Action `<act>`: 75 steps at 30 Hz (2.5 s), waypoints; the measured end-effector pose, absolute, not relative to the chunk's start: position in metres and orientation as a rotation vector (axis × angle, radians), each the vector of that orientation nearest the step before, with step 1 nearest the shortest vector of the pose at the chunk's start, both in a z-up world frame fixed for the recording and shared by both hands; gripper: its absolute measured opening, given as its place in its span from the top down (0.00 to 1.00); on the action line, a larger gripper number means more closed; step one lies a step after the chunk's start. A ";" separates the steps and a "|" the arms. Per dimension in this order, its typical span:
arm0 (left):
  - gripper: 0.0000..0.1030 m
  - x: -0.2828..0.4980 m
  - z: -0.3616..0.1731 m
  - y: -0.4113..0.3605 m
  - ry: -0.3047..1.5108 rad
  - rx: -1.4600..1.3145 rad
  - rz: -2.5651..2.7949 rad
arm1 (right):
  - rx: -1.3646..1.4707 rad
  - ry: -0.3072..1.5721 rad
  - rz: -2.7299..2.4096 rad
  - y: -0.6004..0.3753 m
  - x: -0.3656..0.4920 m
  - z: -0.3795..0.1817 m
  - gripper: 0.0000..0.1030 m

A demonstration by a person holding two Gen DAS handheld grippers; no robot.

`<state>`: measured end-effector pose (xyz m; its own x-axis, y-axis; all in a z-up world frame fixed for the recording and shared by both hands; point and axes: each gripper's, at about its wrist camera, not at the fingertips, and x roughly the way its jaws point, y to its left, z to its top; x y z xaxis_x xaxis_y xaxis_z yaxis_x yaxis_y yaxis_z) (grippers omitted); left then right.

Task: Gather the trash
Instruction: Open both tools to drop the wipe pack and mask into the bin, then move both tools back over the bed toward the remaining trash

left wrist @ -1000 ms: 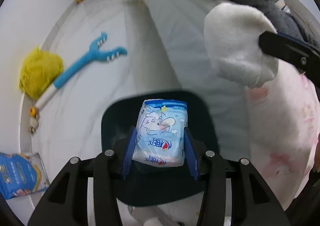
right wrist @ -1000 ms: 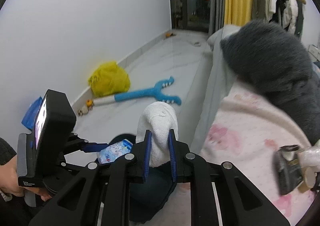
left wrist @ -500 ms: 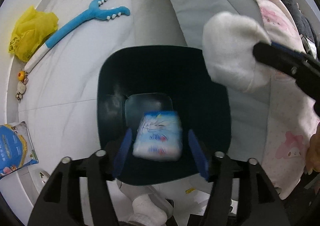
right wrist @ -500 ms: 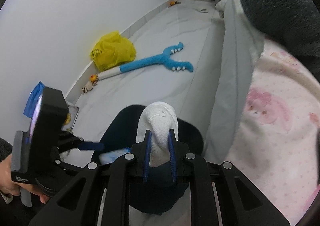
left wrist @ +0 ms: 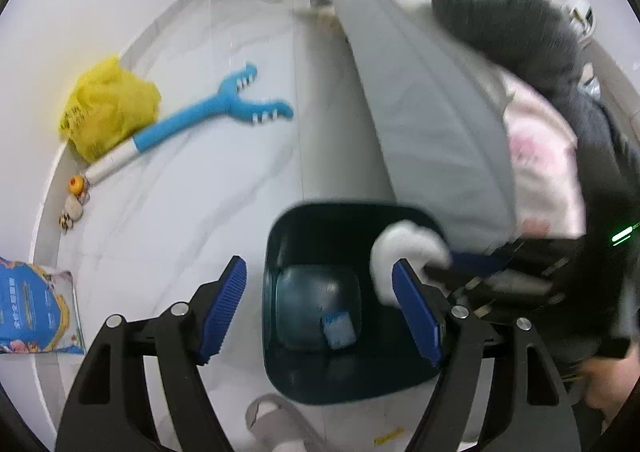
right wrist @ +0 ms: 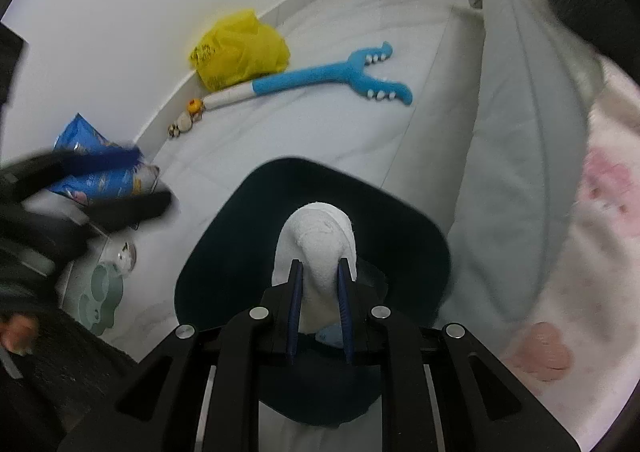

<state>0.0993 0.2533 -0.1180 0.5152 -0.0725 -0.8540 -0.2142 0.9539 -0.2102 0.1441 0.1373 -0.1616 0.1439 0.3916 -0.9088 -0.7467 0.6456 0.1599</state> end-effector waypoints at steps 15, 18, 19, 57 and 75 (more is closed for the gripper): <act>0.37 0.088 -0.041 0.238 0.748 -0.198 0.064 | -0.513 1.283 0.841 0.152 0.132 -0.212 0.78; 0.37 0.084 -0.031 0.235 0.714 -0.179 0.060 | -0.505 1.284 0.840 0.152 0.133 -0.209 0.41; 0.37 0.083 -0.029 0.235 0.706 -0.174 0.059 | -0.496 1.277 0.842 0.151 0.134 -0.206 0.40; 0.13 0.113 0.056 0.084 0.517 0.006 -0.224 | -0.210 0.722 0.721 -0.031 0.148 -0.020 0.19; 0.05 0.154 0.016 0.016 0.585 0.109 -0.469 | -0.048 0.682 0.471 -0.175 0.179 0.001 0.16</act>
